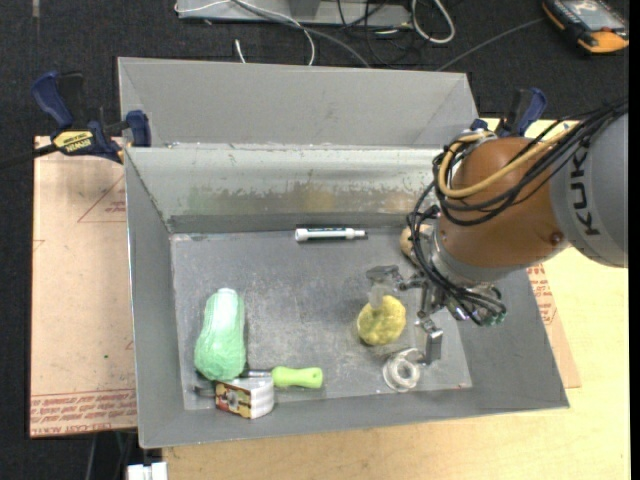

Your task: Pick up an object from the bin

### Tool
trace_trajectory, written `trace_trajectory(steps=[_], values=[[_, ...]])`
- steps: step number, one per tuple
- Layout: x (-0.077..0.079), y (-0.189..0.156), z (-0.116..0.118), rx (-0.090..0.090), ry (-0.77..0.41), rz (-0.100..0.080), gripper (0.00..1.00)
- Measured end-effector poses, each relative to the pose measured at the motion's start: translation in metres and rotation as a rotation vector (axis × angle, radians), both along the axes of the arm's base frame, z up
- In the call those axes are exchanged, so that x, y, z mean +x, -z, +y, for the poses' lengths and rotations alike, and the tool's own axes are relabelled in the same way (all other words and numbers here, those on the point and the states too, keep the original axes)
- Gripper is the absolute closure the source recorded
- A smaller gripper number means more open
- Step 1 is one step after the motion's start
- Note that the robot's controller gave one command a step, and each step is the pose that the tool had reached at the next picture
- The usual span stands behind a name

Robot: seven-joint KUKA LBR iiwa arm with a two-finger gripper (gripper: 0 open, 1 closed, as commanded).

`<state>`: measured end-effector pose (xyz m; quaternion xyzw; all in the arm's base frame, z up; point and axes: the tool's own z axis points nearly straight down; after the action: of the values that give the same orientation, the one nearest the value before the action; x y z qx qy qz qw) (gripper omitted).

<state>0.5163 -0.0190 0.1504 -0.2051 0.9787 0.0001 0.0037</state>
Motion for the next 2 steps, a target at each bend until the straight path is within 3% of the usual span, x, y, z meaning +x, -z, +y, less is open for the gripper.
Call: trace_trajectory(steps=[1, 2], values=[[0.021, 0.032, -0.002, 0.0, -0.124, 0.003, 0.0], [0.049, 0.082, -0.008, -0.001, -0.331, -0.003, 0.0]])
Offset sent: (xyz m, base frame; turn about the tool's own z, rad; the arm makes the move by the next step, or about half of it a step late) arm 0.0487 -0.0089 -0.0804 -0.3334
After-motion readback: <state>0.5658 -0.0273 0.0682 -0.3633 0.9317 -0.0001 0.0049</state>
